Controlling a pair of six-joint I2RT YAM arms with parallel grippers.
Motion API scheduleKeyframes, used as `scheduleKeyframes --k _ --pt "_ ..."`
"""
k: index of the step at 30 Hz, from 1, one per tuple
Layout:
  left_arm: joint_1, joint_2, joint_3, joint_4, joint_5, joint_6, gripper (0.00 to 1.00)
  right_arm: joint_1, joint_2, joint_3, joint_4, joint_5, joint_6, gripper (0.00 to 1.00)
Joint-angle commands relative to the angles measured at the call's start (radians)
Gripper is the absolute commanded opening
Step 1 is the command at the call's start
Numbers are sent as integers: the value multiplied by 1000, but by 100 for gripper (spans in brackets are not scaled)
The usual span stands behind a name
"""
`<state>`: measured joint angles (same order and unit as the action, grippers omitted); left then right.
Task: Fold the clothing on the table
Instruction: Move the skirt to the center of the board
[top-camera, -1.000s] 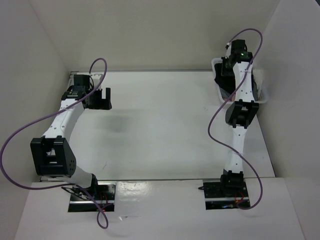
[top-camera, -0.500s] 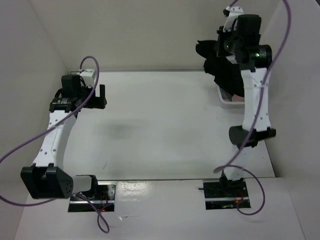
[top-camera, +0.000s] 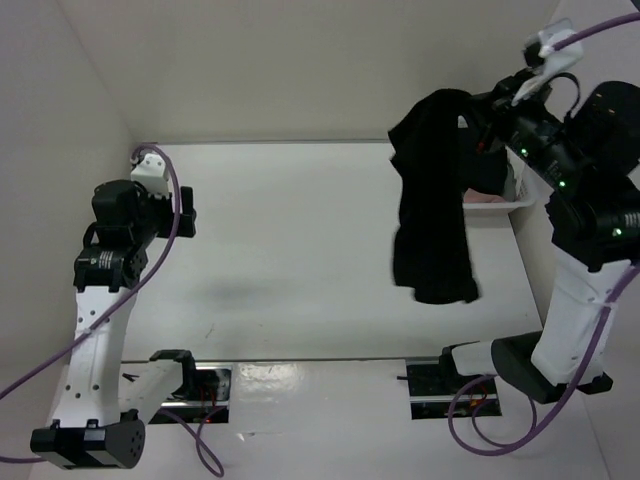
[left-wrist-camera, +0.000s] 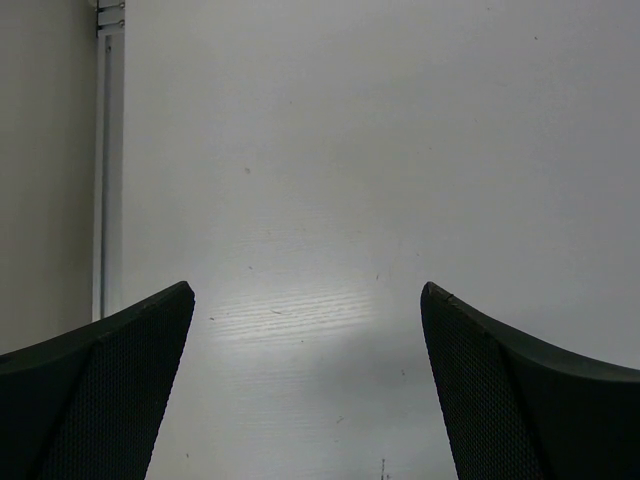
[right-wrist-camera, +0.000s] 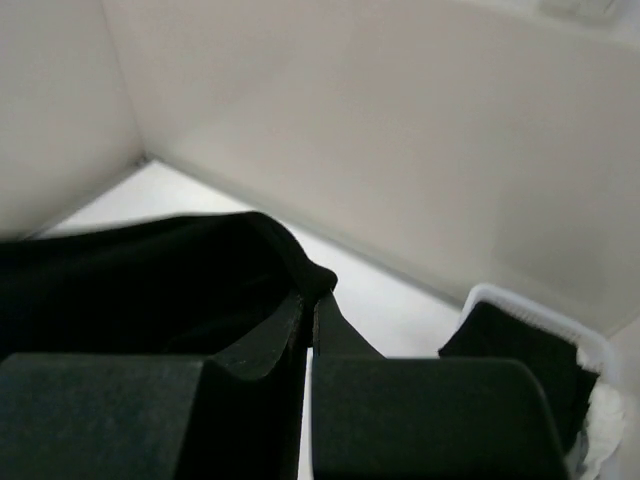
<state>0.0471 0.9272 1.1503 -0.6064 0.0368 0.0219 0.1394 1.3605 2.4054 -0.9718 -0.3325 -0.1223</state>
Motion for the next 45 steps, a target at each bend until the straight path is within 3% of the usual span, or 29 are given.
scheduleKeyframes --k 1,6,16,22,28,33,37,42,45 --pt "-3 -45 -11 -1 -20 4 100 40 42 -129 -5 4 -65 0" --pt "-3 -99 -32 -10 -40 13 100 83 -23 -325 65 134 -69 0" --pt "-3 -163 -103 -1 -58 23 100 157 11 -471 81 179 -89 0" --pt "-3 -197 -123 -1 -69 23 100 242 98 -577 116 84 -69 0" --pt "-3 -226 -155 -1 -69 13 100 426 270 -649 137 286 -60 0" --pt "-3 -226 -176 22 -78 4 100 597 461 -476 67 332 -60 0" --pt "-3 -235 -196 45 -78 -5 100 718 633 -233 2 346 -60 0" --pt "-3 -235 -196 63 -78 -14 100 801 669 -36 -36 284 -69 0" --pt "-3 -235 -196 73 -68 -14 100 801 641 -43 -47 273 -98 0"
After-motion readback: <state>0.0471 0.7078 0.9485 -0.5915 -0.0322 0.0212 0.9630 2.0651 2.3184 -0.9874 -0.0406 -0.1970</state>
